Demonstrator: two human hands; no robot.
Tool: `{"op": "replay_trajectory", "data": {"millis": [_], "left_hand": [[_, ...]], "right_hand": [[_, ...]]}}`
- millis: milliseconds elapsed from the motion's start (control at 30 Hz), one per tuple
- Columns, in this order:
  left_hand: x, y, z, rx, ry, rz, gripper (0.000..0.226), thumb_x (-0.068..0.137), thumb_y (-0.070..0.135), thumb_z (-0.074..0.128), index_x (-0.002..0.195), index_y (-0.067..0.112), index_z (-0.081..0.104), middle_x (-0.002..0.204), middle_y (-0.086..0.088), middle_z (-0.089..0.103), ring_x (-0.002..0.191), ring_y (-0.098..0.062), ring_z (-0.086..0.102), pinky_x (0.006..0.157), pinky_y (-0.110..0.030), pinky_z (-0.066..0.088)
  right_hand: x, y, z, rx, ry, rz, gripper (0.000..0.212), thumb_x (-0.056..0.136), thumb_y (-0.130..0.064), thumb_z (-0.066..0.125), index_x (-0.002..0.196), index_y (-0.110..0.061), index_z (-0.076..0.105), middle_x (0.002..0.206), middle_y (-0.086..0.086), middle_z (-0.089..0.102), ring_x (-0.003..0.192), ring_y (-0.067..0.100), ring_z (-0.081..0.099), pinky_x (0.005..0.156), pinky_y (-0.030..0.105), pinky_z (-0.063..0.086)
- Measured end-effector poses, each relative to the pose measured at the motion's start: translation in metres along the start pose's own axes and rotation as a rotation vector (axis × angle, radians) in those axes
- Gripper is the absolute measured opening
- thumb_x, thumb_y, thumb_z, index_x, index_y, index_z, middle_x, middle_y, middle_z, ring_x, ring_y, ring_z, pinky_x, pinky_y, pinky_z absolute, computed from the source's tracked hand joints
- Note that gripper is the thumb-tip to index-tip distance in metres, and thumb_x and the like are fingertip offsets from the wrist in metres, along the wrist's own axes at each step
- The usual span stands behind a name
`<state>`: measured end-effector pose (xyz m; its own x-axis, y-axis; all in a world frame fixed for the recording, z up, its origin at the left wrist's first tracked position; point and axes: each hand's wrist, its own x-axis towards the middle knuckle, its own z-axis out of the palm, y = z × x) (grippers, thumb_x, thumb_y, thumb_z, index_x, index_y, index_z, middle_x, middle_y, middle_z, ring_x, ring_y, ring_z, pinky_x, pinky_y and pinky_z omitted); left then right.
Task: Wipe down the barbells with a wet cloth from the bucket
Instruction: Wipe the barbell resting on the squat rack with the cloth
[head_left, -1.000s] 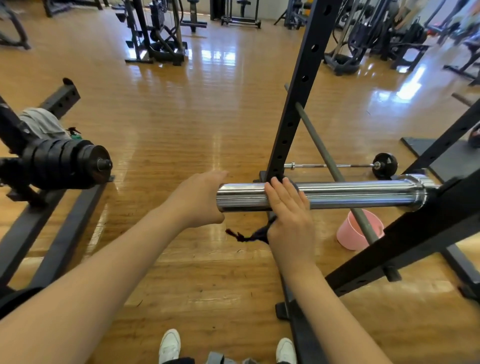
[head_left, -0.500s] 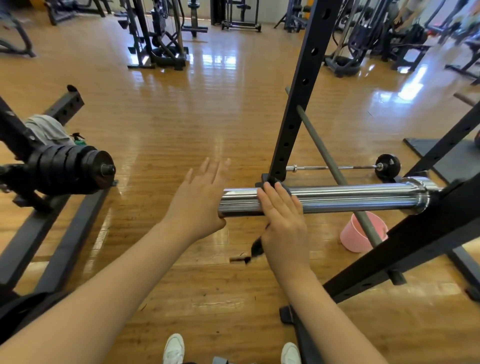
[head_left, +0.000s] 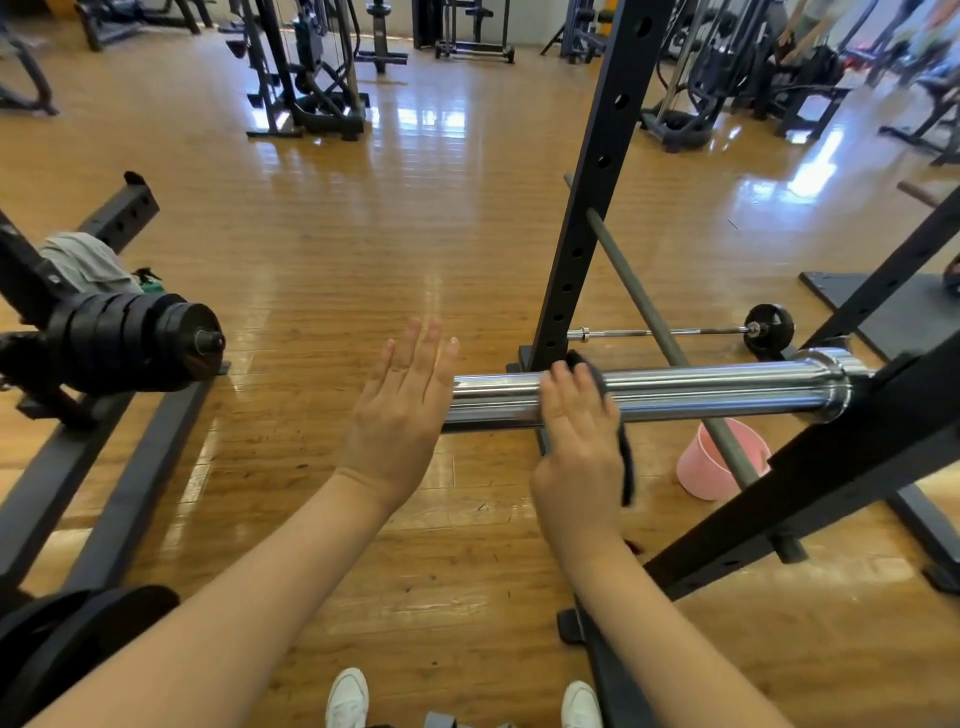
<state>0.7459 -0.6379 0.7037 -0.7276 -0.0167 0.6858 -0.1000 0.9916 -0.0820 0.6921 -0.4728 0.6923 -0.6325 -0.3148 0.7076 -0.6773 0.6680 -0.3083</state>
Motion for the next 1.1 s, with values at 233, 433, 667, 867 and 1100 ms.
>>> {"op": "replay_trajectory", "data": {"millis": [233, 433, 667, 867, 1100], "left_hand": [[0.002, 0.001, -0.001, -0.001, -0.008, -0.001, 0.052, 0.084, -0.011, 0.040, 0.135, -0.003, 0.038, 0.138, -0.025, 0.046, 0.131, -0.037, 0.040, 0.113, -0.044, 0.027], [0.008, 0.000, -0.006, -0.008, -0.081, -0.008, 0.058, 0.070, -0.019, 0.059, 0.127, -0.008, 0.050, 0.129, -0.029, 0.053, 0.123, -0.041, 0.049, 0.105, -0.050, 0.030], [0.011, 0.001, -0.013, -0.039, -0.203, -0.045, 0.076, 0.054, -0.017, 0.077, 0.126, -0.009, 0.053, 0.128, -0.028, 0.054, 0.122, -0.040, 0.051, 0.102, -0.049, 0.031], [0.009, -0.001, -0.010, -0.072, -0.199, -0.070, 0.075, 0.055, -0.017, 0.078, 0.125, -0.008, 0.054, 0.129, -0.028, 0.054, 0.122, -0.041, 0.051, 0.103, -0.049, 0.029], [0.009, 0.001, -0.009, -0.105, -0.191, -0.086, 0.075, 0.053, -0.019, 0.076, 0.124, -0.009, 0.054, 0.128, -0.029, 0.054, 0.122, -0.042, 0.050, 0.103, -0.050, 0.029]], "right_hand": [[0.009, 0.062, -0.026, 0.023, -0.030, 0.005, 0.053, 0.081, 0.002, 0.033, 0.132, -0.002, 0.047, 0.137, 0.013, 0.047, 0.135, 0.021, 0.032, 0.115, 0.039, 0.019], [-0.004, 0.019, 0.001, 0.022, 0.075, 0.071, 0.055, 0.080, 0.008, 0.033, 0.133, -0.001, 0.047, 0.138, 0.015, 0.047, 0.135, 0.027, 0.032, 0.114, 0.047, 0.021], [-0.006, 0.039, -0.004, 0.081, 0.034, -0.131, 0.055, 0.082, 0.010, 0.041, 0.134, -0.006, 0.041, 0.138, 0.009, 0.044, 0.138, 0.018, 0.029, 0.116, 0.040, 0.019], [-0.010, 0.016, 0.015, 0.005, 0.203, 0.144, 0.057, 0.077, 0.015, 0.037, 0.133, 0.005, 0.044, 0.138, 0.020, 0.044, 0.136, 0.029, 0.026, 0.116, 0.040, 0.011], [-0.011, 0.038, -0.003, 0.036, 0.067, -0.116, 0.055, 0.083, 0.010, 0.038, 0.135, -0.006, 0.043, 0.139, 0.008, 0.042, 0.142, 0.011, 0.018, 0.115, 0.042, 0.019]]}}
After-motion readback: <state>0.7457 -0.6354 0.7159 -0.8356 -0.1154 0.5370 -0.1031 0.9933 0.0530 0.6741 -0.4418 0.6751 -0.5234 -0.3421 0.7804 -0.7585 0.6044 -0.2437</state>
